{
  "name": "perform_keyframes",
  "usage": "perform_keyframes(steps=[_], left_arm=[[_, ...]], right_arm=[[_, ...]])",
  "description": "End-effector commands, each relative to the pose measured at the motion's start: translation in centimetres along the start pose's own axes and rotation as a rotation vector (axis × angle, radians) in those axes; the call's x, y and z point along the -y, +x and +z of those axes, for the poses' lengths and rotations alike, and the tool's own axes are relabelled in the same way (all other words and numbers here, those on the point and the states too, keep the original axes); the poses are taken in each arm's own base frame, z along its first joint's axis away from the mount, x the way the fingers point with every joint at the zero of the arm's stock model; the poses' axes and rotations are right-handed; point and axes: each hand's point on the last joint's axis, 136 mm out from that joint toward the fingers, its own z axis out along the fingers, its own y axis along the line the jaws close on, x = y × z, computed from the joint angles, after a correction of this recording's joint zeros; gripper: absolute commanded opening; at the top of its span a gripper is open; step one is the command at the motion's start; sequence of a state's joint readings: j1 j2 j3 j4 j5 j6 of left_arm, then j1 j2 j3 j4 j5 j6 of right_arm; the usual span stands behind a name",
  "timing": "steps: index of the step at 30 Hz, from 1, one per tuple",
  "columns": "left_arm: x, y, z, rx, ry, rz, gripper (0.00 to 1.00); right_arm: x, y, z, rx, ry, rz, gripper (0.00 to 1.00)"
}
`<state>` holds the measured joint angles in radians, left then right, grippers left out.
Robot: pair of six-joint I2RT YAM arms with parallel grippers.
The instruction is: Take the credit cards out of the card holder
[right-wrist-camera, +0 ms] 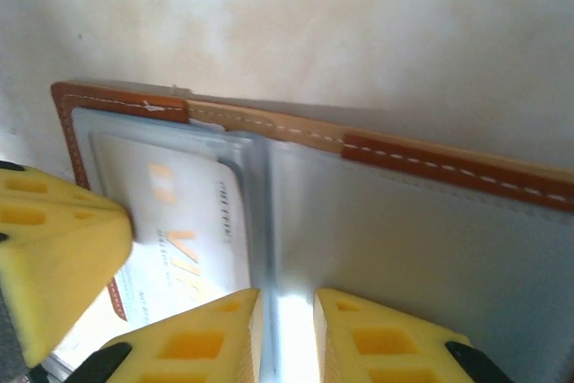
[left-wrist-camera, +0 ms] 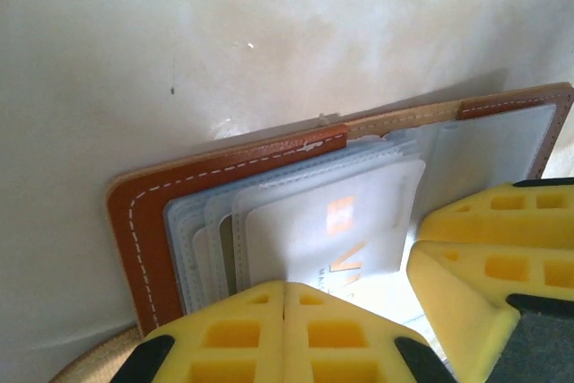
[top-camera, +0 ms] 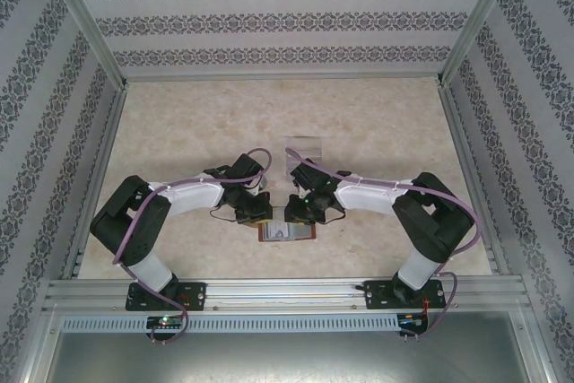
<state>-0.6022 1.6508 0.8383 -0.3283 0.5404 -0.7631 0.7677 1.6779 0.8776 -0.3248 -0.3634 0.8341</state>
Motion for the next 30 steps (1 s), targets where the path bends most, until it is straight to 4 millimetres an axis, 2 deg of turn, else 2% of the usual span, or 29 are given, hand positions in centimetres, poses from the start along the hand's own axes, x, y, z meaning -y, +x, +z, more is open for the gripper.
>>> perform_keyframes(steps=[1, 6, 11, 25, 30], left_arm=[[-2.7, 1.0, 0.1, -0.023, -0.134, -0.015, 0.05], [-1.6, 0.6, -0.7, -0.009, -0.115, 0.003, 0.06], [-1.0, 0.4, -1.1, -0.004, -0.099, 0.014, 0.07], [-1.5, 0.7, 0.0, -0.027, -0.092, -0.004, 0.07], [-1.5, 0.7, 0.1, -0.033, -0.091, -0.003, 0.07]], right_arm=[[0.5, -0.1, -1.3, 0.022, 0.044, -0.008, 0.23], [-1.3, -0.6, -2.0, 0.045, -0.038, -0.024, 0.23], [-3.0, -0.7, -1.3, 0.015, -0.119, -0.028, 0.22], [-4.0, -1.4, 0.1, -0.002, -0.153, -0.026, 0.23], [-3.6, -1.3, 0.7, -0.015, -0.135, -0.022, 0.22]])
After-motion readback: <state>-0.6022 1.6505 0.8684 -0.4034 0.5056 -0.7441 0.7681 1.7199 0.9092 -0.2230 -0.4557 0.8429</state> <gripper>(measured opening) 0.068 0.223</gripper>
